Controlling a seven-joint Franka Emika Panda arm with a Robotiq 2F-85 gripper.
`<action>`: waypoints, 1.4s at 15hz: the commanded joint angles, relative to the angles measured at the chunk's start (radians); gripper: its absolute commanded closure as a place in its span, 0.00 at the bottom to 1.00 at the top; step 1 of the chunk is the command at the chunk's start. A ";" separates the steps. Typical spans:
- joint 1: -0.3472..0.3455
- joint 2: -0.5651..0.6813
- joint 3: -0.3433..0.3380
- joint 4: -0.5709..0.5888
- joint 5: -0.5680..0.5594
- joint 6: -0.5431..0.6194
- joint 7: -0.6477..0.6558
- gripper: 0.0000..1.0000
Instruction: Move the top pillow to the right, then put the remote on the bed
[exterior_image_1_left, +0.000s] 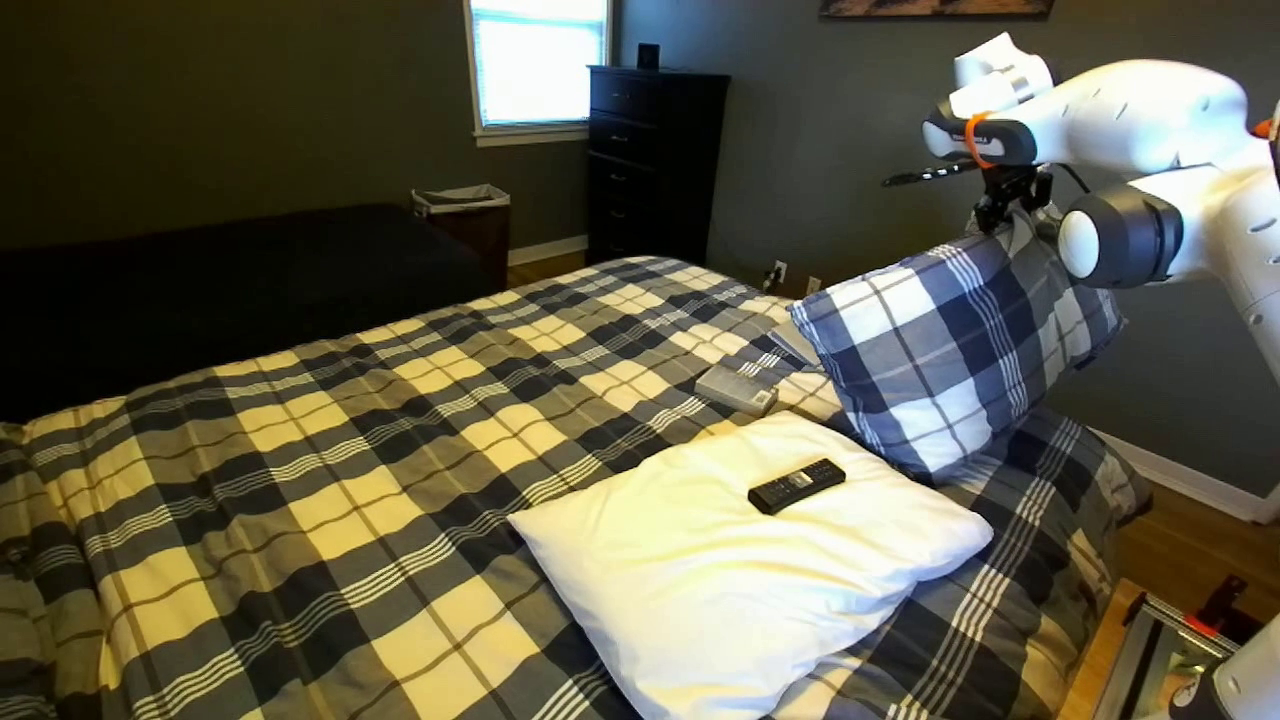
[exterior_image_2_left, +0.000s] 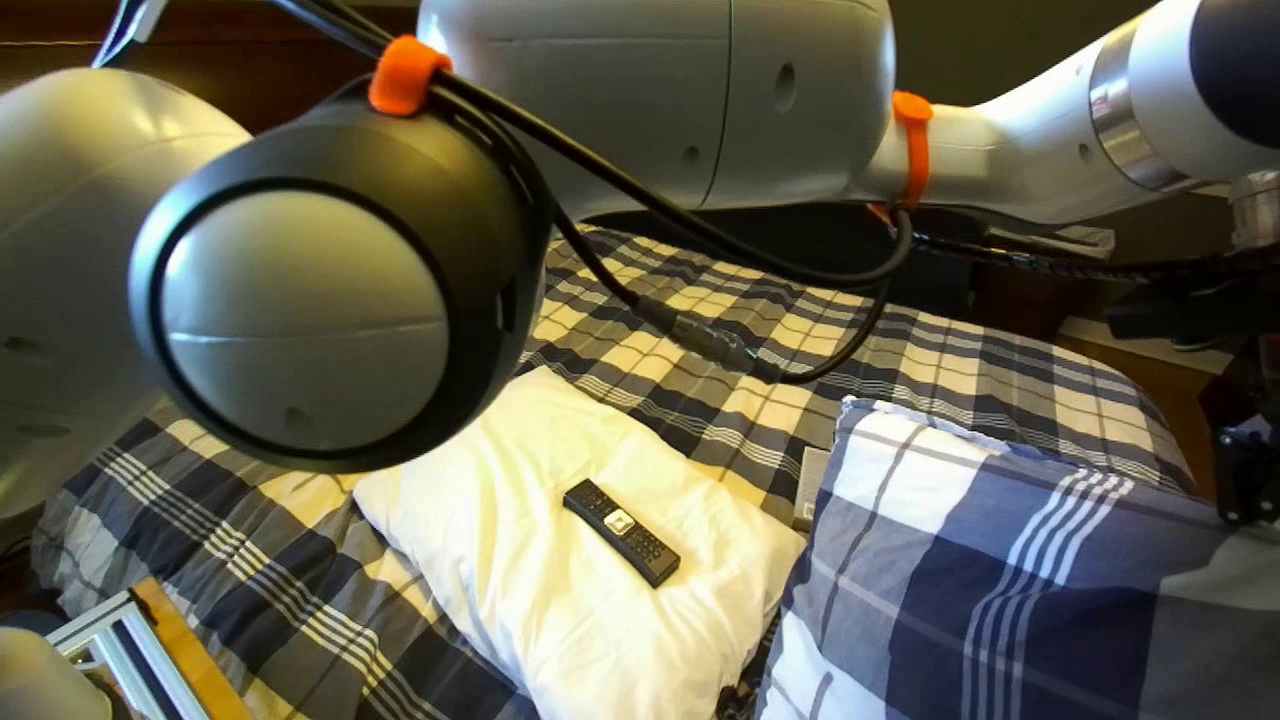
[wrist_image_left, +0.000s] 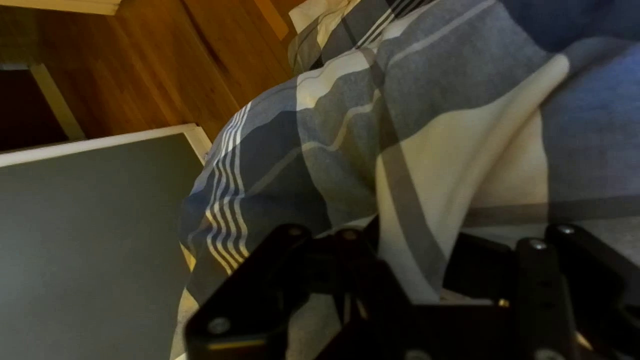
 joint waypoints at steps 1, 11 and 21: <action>-0.001 0.020 0.011 0.055 0.022 -0.020 0.020 0.74; -0.007 0.014 0.065 0.060 0.129 -0.047 0.105 0.09; -0.028 -0.085 0.114 0.000 0.271 -0.215 0.086 0.00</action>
